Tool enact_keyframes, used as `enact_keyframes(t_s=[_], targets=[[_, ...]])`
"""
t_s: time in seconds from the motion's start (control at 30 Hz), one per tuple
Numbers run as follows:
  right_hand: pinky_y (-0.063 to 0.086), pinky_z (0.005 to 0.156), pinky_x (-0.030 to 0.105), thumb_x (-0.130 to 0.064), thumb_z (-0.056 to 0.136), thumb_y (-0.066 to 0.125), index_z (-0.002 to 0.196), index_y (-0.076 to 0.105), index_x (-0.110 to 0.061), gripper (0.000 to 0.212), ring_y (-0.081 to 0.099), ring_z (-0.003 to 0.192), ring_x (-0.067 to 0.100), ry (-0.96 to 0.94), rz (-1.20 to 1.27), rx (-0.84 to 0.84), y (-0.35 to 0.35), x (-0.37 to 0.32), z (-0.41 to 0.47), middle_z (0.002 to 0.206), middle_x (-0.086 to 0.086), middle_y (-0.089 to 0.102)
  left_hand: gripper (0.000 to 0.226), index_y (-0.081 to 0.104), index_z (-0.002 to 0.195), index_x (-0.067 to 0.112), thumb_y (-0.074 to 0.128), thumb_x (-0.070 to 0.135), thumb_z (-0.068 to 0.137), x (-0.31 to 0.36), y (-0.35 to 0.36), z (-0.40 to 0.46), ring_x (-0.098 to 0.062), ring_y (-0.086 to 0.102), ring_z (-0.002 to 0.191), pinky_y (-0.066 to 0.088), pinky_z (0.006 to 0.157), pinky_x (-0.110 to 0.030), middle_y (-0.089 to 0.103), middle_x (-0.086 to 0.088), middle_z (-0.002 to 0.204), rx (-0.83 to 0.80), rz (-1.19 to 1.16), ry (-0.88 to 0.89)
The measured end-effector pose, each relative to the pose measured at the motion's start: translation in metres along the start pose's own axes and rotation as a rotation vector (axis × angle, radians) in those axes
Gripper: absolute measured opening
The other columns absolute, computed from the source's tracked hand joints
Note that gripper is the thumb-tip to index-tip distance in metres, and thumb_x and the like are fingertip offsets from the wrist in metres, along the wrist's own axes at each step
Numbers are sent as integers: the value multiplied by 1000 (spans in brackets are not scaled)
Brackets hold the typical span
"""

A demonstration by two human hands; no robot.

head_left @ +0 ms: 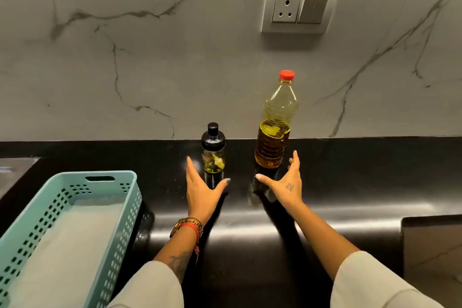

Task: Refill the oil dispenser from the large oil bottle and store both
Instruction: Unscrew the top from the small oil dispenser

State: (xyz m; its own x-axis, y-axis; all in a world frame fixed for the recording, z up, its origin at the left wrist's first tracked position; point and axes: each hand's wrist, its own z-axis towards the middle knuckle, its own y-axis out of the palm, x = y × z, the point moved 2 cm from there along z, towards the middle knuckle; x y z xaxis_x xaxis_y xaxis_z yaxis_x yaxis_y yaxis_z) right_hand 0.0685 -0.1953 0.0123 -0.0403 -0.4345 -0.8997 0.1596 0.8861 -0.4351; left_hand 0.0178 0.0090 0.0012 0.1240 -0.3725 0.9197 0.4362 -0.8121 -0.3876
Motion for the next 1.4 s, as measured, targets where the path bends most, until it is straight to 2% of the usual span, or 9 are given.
enact_keyframes(t_s=[0.1,0.2,0.43,0.53,0.63,0.8,1.07,1.27,1.4], targets=[[25,109,40,-36,55,87,146,-1,-27,127,22,140,25,-31,54,13,10,-3,14,153,10,20,117,-3,148,22,81,35,66,-2,6,16,-25,19,141,25,112,-39,11,-5,156,24,-10,22],[27,108,42,-36,53,87,145,0,-30,127,24,138,28,-24,108,75,20,-1,27,151,10,22,119,-4,148,23,82,34,65,-5,14,30,-25,23,140,27,113,-41,14,-5,156,33,-37,32],[34,106,45,-40,48,89,141,4,-36,126,37,131,28,-44,148,161,32,0,52,144,11,36,114,4,148,23,83,29,65,-9,20,52,-21,39,132,37,107,-40,28,-2,151,80,-64,59],[39,102,43,-37,50,88,139,12,-33,117,42,127,29,-54,107,190,33,-1,57,139,7,43,92,26,142,20,80,32,68,-6,22,55,-22,49,121,41,99,-35,49,-4,134,84,4,67],[41,97,37,-32,53,87,137,21,-28,107,48,120,27,-48,83,212,32,1,57,131,7,49,59,48,118,17,77,34,70,-4,22,54,-21,56,104,42,82,-28,57,-1,111,94,67,76],[39,90,28,-32,55,87,135,25,-24,102,50,116,24,-60,80,196,25,5,39,127,7,51,57,48,116,17,77,34,70,-5,17,43,-17,54,98,40,81,-26,58,-2,112,87,70,89],[39,89,25,-33,55,87,135,24,-25,103,50,115,22,-61,56,142,-4,14,-21,128,5,51,60,50,117,19,79,35,67,-9,1,-4,-19,58,100,47,85,-33,60,-3,112,74,56,84],[38,88,24,-28,56,88,135,24,-23,101,50,113,18,-72,86,94,-30,21,-76,129,4,50,54,51,111,22,80,33,66,-13,-17,-59,-15,60,95,47,78,-28,63,2,105,58,34,94],[39,87,25,-28,56,88,135,24,-23,102,50,111,17,-49,70,88,-45,25,-108,129,4,50,54,51,109,24,80,33,64,-18,-29,-95,-15,60,93,51,80,-36,63,3,104,46,43,82]])
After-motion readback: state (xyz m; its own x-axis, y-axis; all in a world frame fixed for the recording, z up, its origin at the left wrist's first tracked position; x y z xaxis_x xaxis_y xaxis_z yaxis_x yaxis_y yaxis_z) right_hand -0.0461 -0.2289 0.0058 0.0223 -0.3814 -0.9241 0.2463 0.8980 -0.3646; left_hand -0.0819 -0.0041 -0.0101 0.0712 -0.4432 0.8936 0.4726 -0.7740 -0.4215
